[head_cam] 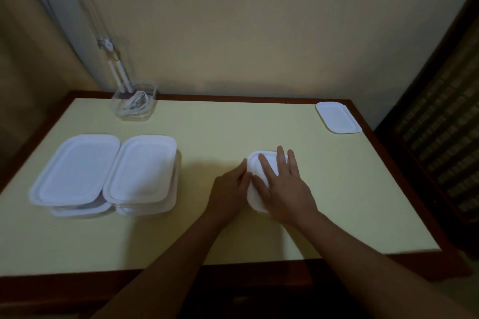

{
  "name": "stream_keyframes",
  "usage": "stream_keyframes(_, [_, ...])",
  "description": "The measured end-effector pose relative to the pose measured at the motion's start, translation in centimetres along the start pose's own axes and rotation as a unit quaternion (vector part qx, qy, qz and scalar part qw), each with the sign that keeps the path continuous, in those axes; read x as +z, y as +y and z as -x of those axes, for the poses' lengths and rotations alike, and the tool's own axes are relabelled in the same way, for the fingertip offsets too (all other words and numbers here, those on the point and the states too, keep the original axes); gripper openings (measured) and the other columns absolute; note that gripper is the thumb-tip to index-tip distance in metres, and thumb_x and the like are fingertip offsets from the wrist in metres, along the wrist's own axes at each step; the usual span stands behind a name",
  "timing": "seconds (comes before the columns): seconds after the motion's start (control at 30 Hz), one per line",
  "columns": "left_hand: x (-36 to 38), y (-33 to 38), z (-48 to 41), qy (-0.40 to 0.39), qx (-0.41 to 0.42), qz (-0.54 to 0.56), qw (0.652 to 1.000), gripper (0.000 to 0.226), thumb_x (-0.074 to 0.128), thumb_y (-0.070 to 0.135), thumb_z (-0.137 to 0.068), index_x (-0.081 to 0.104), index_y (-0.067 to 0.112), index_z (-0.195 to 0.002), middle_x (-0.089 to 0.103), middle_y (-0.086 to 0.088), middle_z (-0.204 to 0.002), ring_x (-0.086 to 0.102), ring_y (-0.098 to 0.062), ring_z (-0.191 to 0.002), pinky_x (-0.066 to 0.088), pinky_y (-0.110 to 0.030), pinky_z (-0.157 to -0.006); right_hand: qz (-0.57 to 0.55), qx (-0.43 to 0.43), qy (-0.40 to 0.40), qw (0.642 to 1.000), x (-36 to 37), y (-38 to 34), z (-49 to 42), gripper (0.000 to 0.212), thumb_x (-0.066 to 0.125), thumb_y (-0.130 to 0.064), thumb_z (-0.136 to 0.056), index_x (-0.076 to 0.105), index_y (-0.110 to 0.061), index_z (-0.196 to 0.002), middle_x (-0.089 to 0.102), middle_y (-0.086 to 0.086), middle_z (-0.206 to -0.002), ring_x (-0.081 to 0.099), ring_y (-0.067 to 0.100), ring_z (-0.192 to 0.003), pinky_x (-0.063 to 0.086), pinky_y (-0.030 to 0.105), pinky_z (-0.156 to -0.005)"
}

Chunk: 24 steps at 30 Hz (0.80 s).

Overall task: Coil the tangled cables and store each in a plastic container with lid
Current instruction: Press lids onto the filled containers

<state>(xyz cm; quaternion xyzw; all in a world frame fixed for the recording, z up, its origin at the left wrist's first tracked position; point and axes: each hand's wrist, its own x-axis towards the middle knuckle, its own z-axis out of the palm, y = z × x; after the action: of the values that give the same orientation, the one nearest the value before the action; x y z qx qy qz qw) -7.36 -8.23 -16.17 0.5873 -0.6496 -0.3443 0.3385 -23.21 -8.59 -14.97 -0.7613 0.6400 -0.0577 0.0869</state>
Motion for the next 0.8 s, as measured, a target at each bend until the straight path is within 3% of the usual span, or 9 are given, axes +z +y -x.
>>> stream_keyframes(0.07, [-1.0, 0.3, 0.0, -0.011, 0.023, -0.089, 0.996, 0.037, 0.046, 0.027, -0.106, 0.058, 0.022, -0.14, 0.071, -0.003, -0.121, 0.066, -0.022, -0.106, 0.047, -0.031, -0.087, 0.0, 0.003, -0.003, 1.0, 0.1, -0.4, 0.2, 0.074, 0.01, -0.071, -0.094, 0.005, -0.04, -0.16, -0.015, 0.005, -0.169, -0.019, 0.028, -0.154, 0.035, 0.05, -0.114])
stream_keyframes(0.17, [-3.7, 1.4, 0.7, -0.029, 0.061, -0.204, 0.977, 0.051, 0.048, 0.034, -0.101, 0.048, 0.017, -0.149, 0.058, -0.015, -0.142, 0.052, -0.031, -0.133, 0.04, -0.041, -0.11, 0.002, 0.002, 0.003, 1.0, 0.5, -1.2, 0.4, 0.069, 0.017, -0.068, -0.098, 0.004, -0.041, -0.16, -0.014, 0.006, -0.169, -0.017, 0.029, -0.155, 0.035, 0.052, -0.114])
stream_keyframes(0.33, [-12.3, 2.5, 0.6, 0.134, 0.192, -0.288, 0.929, 0.052, 0.056, 0.034, -0.088, 0.063, 0.009, -0.133, 0.067, -0.017, -0.129, 0.06, -0.038, -0.123, 0.045, -0.052, -0.103, -0.011, -0.016, 0.002, 1.0, 1.2, -3.2, 0.7, 0.067, 0.021, -0.067, -0.099, 0.006, -0.042, -0.16, -0.015, 0.003, -0.169, -0.019, 0.026, -0.154, 0.042, 0.051, -0.108])
stream_keyframes(0.43, [-17.5, 0.6, 0.7, 0.122, 0.012, -0.322, 0.939, 0.064, 0.052, 0.05, -0.096, 0.046, 0.017, -0.149, 0.048, -0.009, -0.152, 0.043, -0.032, -0.139, 0.032, -0.047, -0.114, -0.012, -0.029, 0.005, 0.999, 1.4, -4.9, 0.7, 0.067, 0.023, -0.066, -0.1, 0.007, -0.041, -0.16, -0.014, 0.004, -0.169, -0.017, 0.026, -0.155, 0.043, 0.051, -0.107])
stream_keyframes(0.53, [-20.8, -3.4, 1.3, 0.07, -0.117, -0.379, 0.915, 0.087, 0.042, 0.073, -0.091, 0.024, 0.021, -0.158, 0.021, -0.008, -0.166, 0.025, -0.035, -0.149, 0.023, -0.054, -0.117, -0.019, -0.035, 0.014, 0.999, 1.9, -7.2, 0.3, 0.067, 0.027, -0.065, -0.1, 0.011, -0.04, -0.16, -0.009, 0.006, -0.17, -0.013, 0.029, -0.155, 0.045, 0.053, -0.104])
stream_keyframes(0.67, [-21.2, -6.7, 2.5, 0.022, -0.101, -0.404, 0.909, 0.099, 0.007, 0.087, -0.079, 0.012, 0.031, -0.16, 0.005, -0.005, -0.169, 0.006, -0.033, -0.154, 0.005, -0.055, -0.123, -0.034, -0.04, 0.029, 0.998, 3.1, -10.6, -0.2, 0.066, 0.031, -0.065, -0.099, 0.019, -0.038, -0.158, -0.001, 0.01, -0.17, -0.004, 0.033, -0.156, 0.049, 0.054, -0.099])
stream_keyframes(0.8, [-21.5, -7.1, 2.3, 0.022, -0.068, -0.434, 0.898, 0.095, 0.0, 0.085, -0.08, 0.009, 0.035, -0.159, 0.004, -0.005, -0.169, 0.005, -0.034, -0.154, 0.002, -0.055, -0.123, -0.038, -0.038, 0.036, 0.998, 3.6, -13.1, -1.0, 0.074, 0.016, -0.071, -0.091, 0.024, -0.037, -0.156, 0.006, 0.013, -0.169, 0.003, 0.035, -0.156, 0.046, 0.058, -0.103])
